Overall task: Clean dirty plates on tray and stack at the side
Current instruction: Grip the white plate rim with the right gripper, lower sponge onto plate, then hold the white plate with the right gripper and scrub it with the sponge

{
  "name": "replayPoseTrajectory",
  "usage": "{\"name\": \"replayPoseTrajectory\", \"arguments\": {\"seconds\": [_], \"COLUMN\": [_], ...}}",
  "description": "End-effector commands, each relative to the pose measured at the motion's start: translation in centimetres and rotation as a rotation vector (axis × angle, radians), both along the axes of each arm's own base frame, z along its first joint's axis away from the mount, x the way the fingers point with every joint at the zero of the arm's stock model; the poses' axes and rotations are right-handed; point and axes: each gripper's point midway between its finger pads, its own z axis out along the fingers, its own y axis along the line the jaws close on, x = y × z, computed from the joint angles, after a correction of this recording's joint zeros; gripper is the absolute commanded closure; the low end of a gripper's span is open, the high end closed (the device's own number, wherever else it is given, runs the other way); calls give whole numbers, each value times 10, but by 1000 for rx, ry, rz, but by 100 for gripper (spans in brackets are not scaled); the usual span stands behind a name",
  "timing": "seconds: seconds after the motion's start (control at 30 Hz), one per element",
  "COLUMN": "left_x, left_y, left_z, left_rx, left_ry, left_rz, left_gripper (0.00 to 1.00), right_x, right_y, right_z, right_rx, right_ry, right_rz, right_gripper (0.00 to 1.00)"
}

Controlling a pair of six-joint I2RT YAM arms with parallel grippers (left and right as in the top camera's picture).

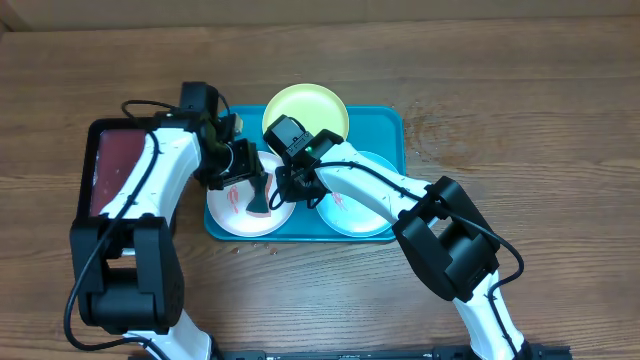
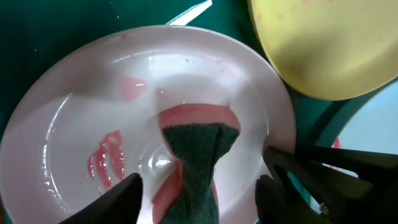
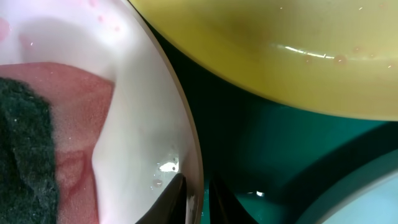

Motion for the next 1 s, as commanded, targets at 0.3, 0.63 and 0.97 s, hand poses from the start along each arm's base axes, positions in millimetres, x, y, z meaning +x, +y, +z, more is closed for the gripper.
{"name": "replayPoseTrajectory", "arguments": {"seconds": [0.3,0.63,0.97], "left_x": [-14,-21,-23], "left_y": [-15,-17,-13], "left_z": [-27,-36,-40], "left_rx": [22,22,41], "left_ry": [-3,11,14], "left_rz": [-88,-81,-75], "left_gripper": [48,51,66], "right_x": [9,9,9], "right_y": [2,1,1], "right_z": [5,5,5], "right_rx": [8,8,7], "right_ry": [-25,-25,-25], "right_rz": [-11,-11,-11], "right_gripper": [86,86,86]}}
